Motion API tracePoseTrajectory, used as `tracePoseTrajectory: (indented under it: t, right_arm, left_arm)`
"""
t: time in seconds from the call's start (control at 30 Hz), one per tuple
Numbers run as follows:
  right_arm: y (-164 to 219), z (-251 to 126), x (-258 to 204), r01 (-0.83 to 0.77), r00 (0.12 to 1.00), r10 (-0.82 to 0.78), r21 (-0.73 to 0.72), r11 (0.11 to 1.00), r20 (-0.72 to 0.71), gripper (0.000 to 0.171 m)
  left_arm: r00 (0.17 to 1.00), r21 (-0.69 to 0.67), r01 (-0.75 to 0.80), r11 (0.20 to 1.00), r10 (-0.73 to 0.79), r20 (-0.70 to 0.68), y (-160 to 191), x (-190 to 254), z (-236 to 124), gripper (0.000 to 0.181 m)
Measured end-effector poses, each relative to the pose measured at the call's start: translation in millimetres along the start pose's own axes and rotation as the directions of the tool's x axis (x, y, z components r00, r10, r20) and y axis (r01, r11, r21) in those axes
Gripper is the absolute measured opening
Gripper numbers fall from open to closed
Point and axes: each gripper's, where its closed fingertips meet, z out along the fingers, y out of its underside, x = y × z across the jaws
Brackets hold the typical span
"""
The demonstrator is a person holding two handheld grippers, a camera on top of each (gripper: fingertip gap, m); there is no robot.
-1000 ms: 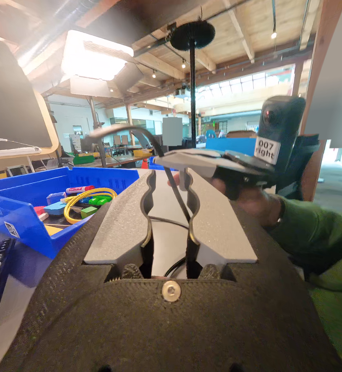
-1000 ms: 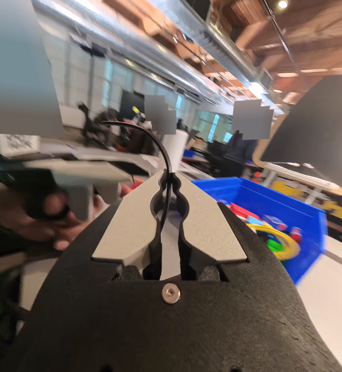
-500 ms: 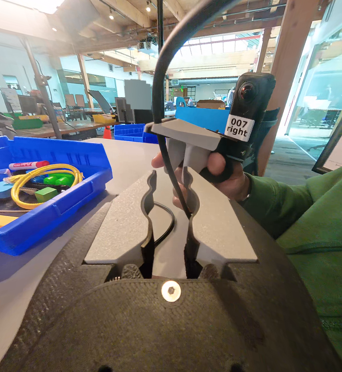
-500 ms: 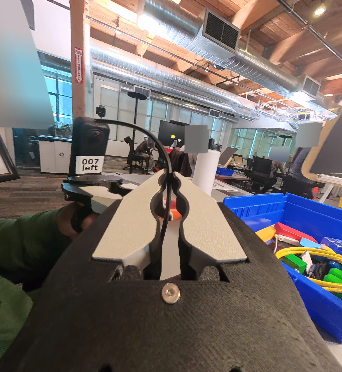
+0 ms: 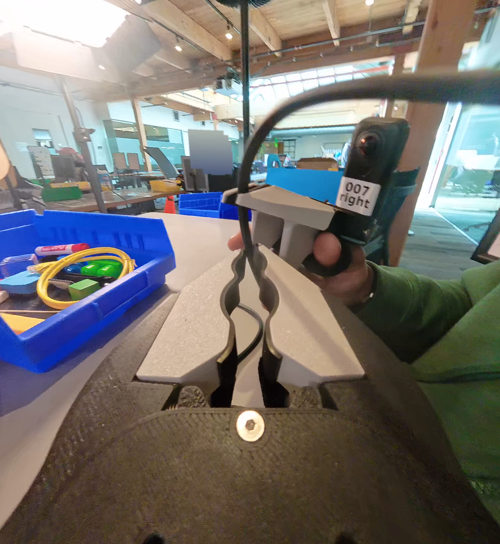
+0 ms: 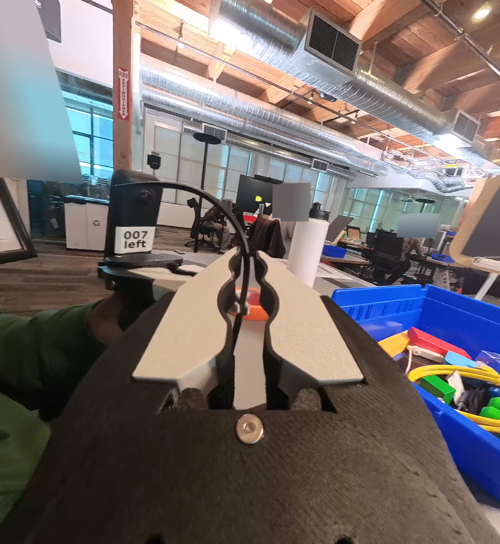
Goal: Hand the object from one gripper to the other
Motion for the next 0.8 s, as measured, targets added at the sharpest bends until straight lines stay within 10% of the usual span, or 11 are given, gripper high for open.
tracePoseTrajectory:
  t: [0.43, 0.8]
  right_arm:
    - [29.5, -7.1, 21.5, 0.247, 0.947, -0.281, -0.209, 0.946, -0.156, 0.016]
    - [42.2, -11.4, 8.4, 0.305, 0.931, -0.346, -0.276, 0.912, -0.114, 0.017]
  left_arm:
    - [0.974, 0.180, 0.161, 0.970, -0.186, 0.131, -18.6, -43.1, -20.1, 0.005]
    - [0.995, 0.121, -0.063, 0.991, 0.053, 0.081, -14.4, -9.0, -7.2, 0.005]
